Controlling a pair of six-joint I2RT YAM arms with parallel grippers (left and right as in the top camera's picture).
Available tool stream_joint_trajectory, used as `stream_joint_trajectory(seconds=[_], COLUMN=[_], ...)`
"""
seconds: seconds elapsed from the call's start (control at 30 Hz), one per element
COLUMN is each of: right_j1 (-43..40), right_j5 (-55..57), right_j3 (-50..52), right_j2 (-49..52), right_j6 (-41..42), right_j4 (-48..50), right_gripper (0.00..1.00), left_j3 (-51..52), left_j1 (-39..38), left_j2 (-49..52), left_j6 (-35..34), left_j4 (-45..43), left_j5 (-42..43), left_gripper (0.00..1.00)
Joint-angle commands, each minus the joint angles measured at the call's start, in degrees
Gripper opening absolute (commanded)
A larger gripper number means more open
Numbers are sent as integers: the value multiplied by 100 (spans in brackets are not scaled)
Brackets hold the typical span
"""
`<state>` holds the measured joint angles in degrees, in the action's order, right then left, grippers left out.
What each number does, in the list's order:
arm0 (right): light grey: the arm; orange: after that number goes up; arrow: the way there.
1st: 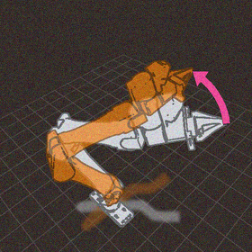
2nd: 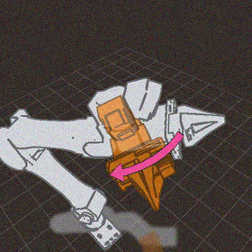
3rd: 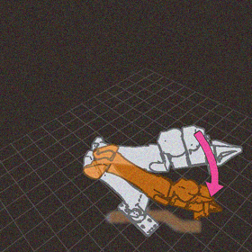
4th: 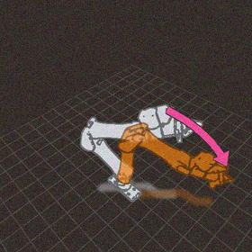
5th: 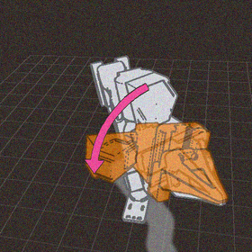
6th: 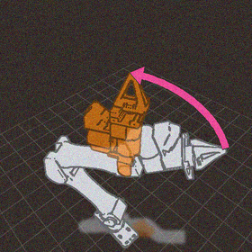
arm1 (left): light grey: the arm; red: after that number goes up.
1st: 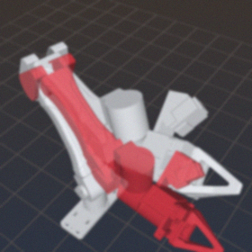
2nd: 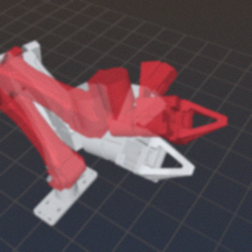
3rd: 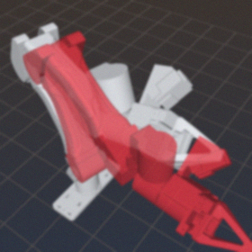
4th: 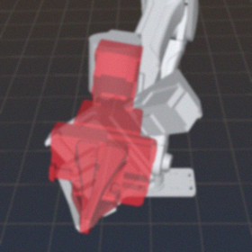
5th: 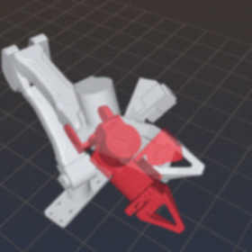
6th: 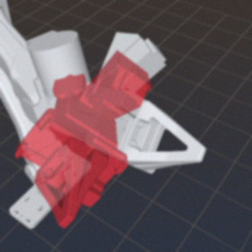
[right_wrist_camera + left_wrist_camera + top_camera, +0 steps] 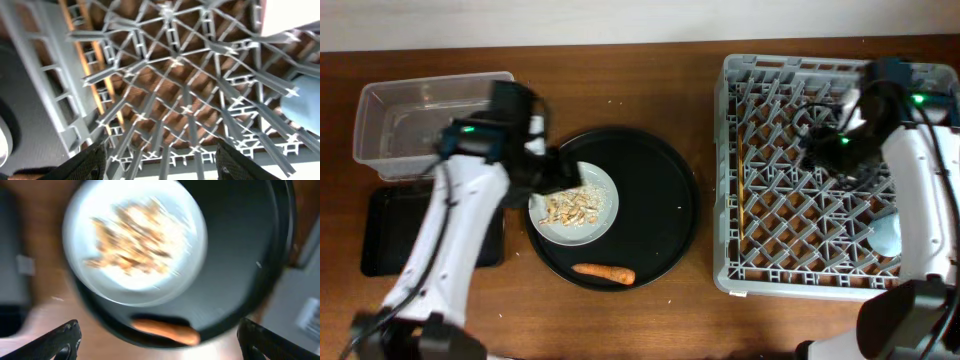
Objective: Sort waste into correct bins and load items into the dishwasher rack
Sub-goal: 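Move the left gripper to the white plate and grasp its rim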
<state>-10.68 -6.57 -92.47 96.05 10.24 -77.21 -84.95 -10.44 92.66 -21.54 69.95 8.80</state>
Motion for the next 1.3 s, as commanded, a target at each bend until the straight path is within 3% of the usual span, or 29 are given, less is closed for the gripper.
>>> stream_joint_trajectory(seconds=[0.0,0.13,0.23,0.37,0.5,0.57,0.83,1.07,1.17,1.2,1.27], right_j1=[-66,-61,-59,-59,-59,-59,-59,-61,-61,-61,-61], right_j5=[-55,-57,-59,-59,-57,-57,-57,-55,-52,-50,-31], right_j3=[-85,-81,-76,-74,-72,-72,-72,-72,-72,-72,-72], right_j2=[-107,-107,-107,-107,-107,-107,-107,-107,-107,-107,-107], right_j6=[-61,-59,-59,-59,-59,-61,-61,-61,-61,-61,-63], right_j4=[-15,-17,-17,-17,-17,-15,2,2,2,2,2], right_gripper=[69,69,69,69,69,69,69,69,69,69,69], left_j3=[70,70,70,70,70,70,638,881,874,872,844], left_j1=[-588,-1207,-1711,-1982,-1996,-1996,-2070,-2068,-2068,-2065,-2057], left_j2=[380,693,1115,1720,2299,2424,2505,2505,2503,2503,2500], left_j6=[-1001,-984,-101,155,157,173,173,173,170,173,173], left_j4=[61,-487,-920,-1117,-1121,-1119,-1360,-1510,-1504,-1504,-1462], left_j5=[507,-24,-629,-743,-887,-876,-905,-1071,-1637,-1762,-1926], left_gripper=[99,99,99,99,89,79,73,40,8,2,1])
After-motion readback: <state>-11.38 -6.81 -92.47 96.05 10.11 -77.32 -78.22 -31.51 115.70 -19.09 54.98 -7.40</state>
